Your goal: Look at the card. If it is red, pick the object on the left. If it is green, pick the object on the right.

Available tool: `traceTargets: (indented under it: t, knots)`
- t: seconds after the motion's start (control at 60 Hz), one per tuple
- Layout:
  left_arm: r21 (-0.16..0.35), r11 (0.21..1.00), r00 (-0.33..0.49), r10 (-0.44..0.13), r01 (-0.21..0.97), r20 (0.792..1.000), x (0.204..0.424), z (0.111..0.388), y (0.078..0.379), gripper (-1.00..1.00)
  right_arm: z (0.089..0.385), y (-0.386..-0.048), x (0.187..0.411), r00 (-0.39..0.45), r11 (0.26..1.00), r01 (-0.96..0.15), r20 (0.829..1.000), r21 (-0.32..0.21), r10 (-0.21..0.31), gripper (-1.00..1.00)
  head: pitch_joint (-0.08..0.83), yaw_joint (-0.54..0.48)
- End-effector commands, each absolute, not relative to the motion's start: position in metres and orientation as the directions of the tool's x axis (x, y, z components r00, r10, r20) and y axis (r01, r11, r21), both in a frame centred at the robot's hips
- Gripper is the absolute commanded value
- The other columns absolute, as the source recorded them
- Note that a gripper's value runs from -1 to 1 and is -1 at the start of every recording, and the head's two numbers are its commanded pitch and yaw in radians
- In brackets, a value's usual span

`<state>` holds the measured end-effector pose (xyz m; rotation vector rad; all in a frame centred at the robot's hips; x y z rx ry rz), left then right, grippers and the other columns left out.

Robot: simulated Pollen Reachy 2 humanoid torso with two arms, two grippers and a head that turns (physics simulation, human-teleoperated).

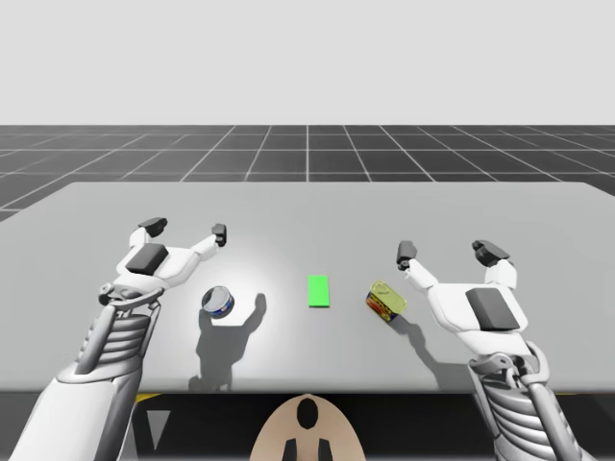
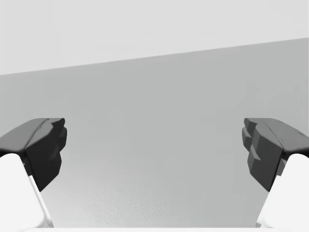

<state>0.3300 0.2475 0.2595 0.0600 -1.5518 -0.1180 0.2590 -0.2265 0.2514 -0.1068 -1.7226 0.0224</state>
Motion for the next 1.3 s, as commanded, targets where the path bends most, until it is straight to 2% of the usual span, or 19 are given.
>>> traceTargets:
  t: [0.017,0.167,0.433,0.8,1.017,1.3]
  knots:
    - [0.121,0.992,0.015,-0.121,0.035,0.993,0.3298,0.2597,0.247,-1.0,0.2501,-0.2223,0.2563,-0.173,0.996,0.074,0.983,-0.048,0.06,-1.0,0.003,0.0]
    - [0.115,0.993,0.013,-0.116,0.029,0.993,0.3295,0.2614,0.2482,-1.0,0.2527,-0.2192,0.2563,-0.175,0.996,0.065,0.982,-0.06,0.07,-1.0,0.058,0.0]
    - [0.118,0.993,0.024,-0.118,0.02,0.993,0.3301,0.2614,0.2498,-1.0,0.2513,-0.2189,0.257,-0.175,0.997,0.054,0.982,-0.063,0.071,-1.0,0.361,0.0]
    - [0.122,0.992,0.014,-0.122,0.019,0.992,0.3298,0.2639,0.2525,-1.0,0.249,-0.2167,0.2574,-0.157,0.997,0.047,0.985,-0.062,0.069,-1.0,0.666,-0.01]
    - [0.123,0.992,0.0,-0.123,0.02,0.992,0.3291,0.2655,0.2525,-1.0,0.2488,-0.2173,0.2581,-0.155,0.997,0.039,0.985,-0.065,0.07,-1.0,0.737,-0.05]
    - [0.126,0.992,-0.004,-0.126,0.017,0.992,0.3278,0.2661,0.2518,-1.0,0.2497,-0.2173,0.2586,-0.159,0.997,0.033,0.985,-0.063,0.068,-1.0,0.723,-0.07]
